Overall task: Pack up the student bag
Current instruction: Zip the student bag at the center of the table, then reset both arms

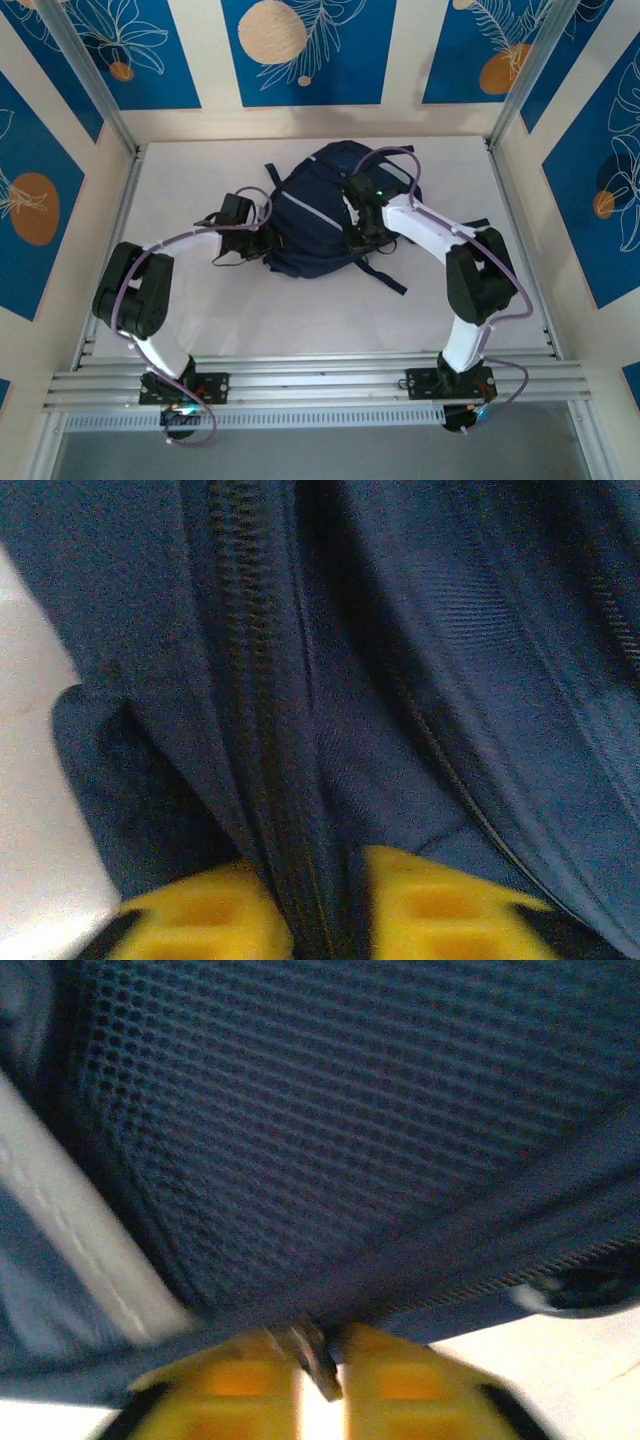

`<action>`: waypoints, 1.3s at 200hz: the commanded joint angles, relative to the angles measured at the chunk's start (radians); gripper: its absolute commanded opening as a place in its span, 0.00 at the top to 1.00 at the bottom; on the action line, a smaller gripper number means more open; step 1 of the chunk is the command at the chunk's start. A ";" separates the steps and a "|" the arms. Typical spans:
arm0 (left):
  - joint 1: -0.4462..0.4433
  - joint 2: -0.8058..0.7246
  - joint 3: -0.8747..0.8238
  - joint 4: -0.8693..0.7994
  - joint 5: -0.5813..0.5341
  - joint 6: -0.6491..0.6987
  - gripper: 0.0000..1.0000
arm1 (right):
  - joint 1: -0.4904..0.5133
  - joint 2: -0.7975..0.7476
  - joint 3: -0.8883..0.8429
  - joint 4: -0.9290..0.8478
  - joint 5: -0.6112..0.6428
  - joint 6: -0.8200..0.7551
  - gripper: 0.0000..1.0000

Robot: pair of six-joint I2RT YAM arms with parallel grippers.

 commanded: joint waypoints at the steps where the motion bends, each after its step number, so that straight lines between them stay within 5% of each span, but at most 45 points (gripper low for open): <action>1: 0.024 -0.048 0.044 -0.087 -0.035 0.042 0.33 | -0.058 -0.157 -0.063 0.149 -0.129 -0.016 0.47; 17: 0.027 -0.070 0.077 -0.127 -0.043 0.079 0.12 | -0.116 -0.237 -0.122 0.223 -0.172 0.002 0.00; 39: 0.042 -0.095 0.133 -0.200 -0.088 0.158 0.00 | -0.223 -0.310 -0.196 0.316 -0.109 0.007 0.00; 71: 0.069 -0.158 0.130 -0.204 -0.336 0.286 0.00 | -0.363 -0.368 -0.377 0.568 0.052 -0.062 0.01; 105: 0.087 -0.251 -0.005 -0.009 -0.658 0.463 0.00 | -0.426 -0.359 -0.660 1.064 0.021 -0.164 0.01; 138: 0.153 -0.333 -0.198 0.255 -0.796 0.555 0.00 | -0.399 -0.293 -0.803 1.373 0.052 -0.260 0.01; 159: 0.203 -0.368 -0.322 0.442 -0.776 0.552 0.00 | -0.412 -0.281 -0.915 1.582 0.055 -0.246 0.01; 186: 0.222 -0.368 -0.458 0.695 -0.756 0.595 0.00 | -0.517 -0.211 -1.013 1.822 -0.132 -0.175 0.01; 200: 0.225 -0.337 -0.516 0.836 -0.752 0.637 0.00 | -0.532 -0.250 -0.953 1.637 -0.150 -0.169 0.01; 238: 0.232 -0.166 -0.669 1.275 -0.636 0.674 0.00 | -0.512 -0.231 -0.939 1.642 -0.108 -0.179 0.01; 260: 0.246 -0.108 -0.647 1.280 -0.617 0.660 0.00 | -0.516 -0.229 -0.937 1.638 -0.115 -0.178 0.01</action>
